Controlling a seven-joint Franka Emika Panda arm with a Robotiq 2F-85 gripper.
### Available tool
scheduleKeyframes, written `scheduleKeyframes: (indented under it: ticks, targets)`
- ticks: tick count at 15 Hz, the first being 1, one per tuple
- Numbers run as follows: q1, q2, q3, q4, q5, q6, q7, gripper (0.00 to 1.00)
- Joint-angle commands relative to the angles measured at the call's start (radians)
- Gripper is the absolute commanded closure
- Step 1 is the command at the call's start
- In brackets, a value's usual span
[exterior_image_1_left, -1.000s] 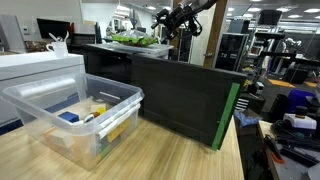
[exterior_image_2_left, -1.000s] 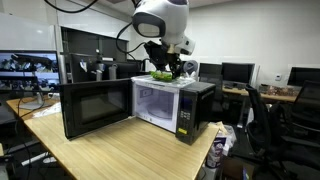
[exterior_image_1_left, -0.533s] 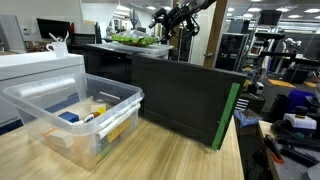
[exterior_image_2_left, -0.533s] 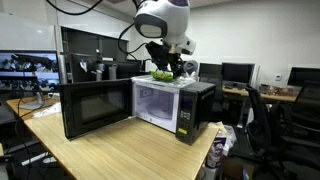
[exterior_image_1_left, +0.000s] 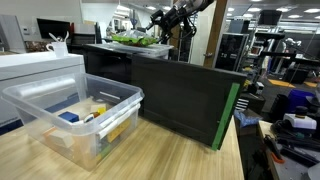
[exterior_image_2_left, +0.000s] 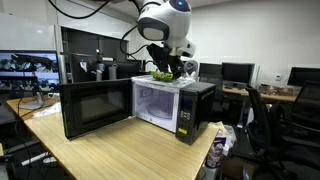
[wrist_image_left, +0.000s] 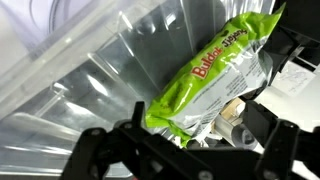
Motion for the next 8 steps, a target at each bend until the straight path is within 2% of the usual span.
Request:
scheduleKeyframes:
  ticks: [1, 8]
  targets:
    - [-0.027, 0.034, 0.021, 0.038, 0.028, -0.064, 0.004, 0.00]
    - [-0.050, 0.063, 0.038, 0.085, 0.032, -0.175, -0.034, 0.00]
